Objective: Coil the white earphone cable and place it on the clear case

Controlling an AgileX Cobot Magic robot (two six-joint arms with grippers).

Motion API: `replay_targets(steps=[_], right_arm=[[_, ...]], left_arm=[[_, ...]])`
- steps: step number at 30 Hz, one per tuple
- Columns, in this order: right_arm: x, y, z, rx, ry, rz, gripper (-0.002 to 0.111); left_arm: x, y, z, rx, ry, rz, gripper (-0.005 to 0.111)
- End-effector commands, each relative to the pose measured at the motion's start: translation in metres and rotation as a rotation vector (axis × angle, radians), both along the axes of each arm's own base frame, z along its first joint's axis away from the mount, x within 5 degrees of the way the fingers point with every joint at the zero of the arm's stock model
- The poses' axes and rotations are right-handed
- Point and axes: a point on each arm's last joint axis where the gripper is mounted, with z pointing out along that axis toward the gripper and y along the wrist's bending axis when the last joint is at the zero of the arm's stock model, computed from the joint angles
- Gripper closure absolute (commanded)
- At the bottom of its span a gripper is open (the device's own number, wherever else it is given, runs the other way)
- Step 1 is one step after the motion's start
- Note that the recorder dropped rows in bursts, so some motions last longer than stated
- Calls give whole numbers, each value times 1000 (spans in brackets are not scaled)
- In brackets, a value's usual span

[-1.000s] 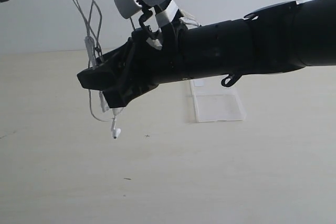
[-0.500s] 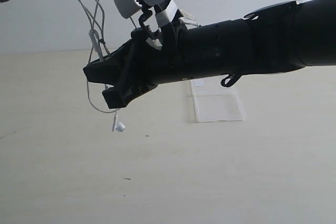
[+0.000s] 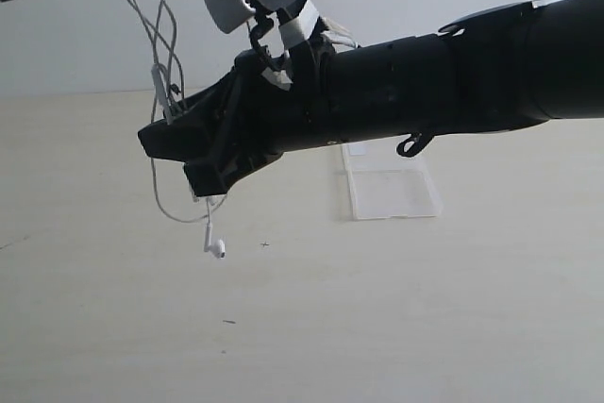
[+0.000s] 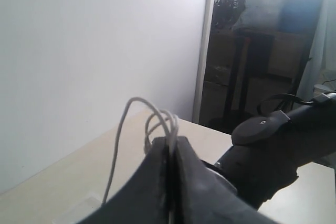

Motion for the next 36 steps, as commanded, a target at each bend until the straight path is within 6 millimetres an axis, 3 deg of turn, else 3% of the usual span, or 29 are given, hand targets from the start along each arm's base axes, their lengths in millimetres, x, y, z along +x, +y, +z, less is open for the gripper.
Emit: replay_targets(steps=[1, 28, 36], right_arm=[[1, 0, 2, 10, -4, 0, 62], [-2, 1, 3, 30, 3, 32, 61], [-1, 1, 3, 24, 1, 22, 47]], left_arm=[[1, 0, 4, -17, -2, 7, 107], [10, 10, 4, -93, 64, 158, 107], [12, 12, 4, -121, 82, 190, 107]])
